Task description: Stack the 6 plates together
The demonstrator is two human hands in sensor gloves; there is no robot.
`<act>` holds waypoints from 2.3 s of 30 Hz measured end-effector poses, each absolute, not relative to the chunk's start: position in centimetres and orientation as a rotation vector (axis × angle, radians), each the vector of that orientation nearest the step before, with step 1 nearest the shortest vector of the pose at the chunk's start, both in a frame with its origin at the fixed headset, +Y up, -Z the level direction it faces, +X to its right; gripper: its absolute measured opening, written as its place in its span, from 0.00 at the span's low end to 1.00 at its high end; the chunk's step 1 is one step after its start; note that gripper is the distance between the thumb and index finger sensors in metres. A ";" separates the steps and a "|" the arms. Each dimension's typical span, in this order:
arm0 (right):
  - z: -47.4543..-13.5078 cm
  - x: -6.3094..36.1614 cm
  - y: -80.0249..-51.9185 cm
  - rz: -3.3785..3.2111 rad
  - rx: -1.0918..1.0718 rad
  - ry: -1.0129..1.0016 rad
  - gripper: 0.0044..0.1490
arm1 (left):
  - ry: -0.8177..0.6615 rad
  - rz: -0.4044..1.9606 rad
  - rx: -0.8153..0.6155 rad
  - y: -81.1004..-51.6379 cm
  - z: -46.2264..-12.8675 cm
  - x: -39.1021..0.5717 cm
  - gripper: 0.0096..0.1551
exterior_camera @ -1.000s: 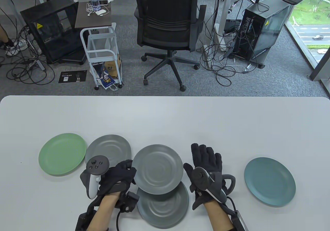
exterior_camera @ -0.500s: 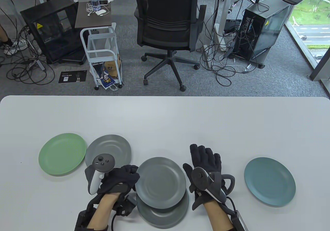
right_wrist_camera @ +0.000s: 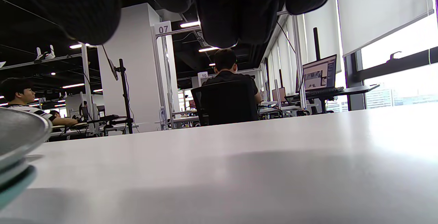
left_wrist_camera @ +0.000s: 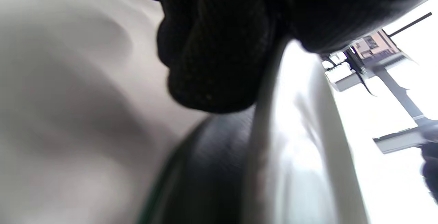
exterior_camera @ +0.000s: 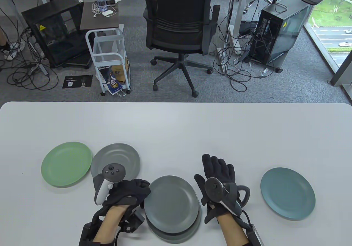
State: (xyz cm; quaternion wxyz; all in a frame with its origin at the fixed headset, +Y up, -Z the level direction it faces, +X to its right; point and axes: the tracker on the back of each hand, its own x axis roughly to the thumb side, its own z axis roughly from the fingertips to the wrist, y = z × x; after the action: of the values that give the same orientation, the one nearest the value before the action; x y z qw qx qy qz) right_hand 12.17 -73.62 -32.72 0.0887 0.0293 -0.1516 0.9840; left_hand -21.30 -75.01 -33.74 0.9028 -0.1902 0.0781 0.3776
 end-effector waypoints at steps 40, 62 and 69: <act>-32.8 12.0 -73.9 2.935 0.110 -0.378 0.45 | 0.344 -0.114 -0.100 -75.3 -35.0 -21.5 0.30; -32.9 12.1 -73.9 2.918 0.114 -0.379 0.43 | 0.175 -0.255 0.414 -73.0 -32.1 -17.4 0.20; -32.9 12.0 -73.6 2.886 0.117 -0.399 0.40 | 0.106 -0.253 0.473 -72.5 -31.5 -16.3 0.20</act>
State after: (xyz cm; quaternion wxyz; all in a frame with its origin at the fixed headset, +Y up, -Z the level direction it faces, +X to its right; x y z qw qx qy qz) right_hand 11.98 -73.61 -32.88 0.1127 0.0400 -0.1360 0.9835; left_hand -16.32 -72.54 -31.46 0.9628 0.2336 0.0522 -0.1251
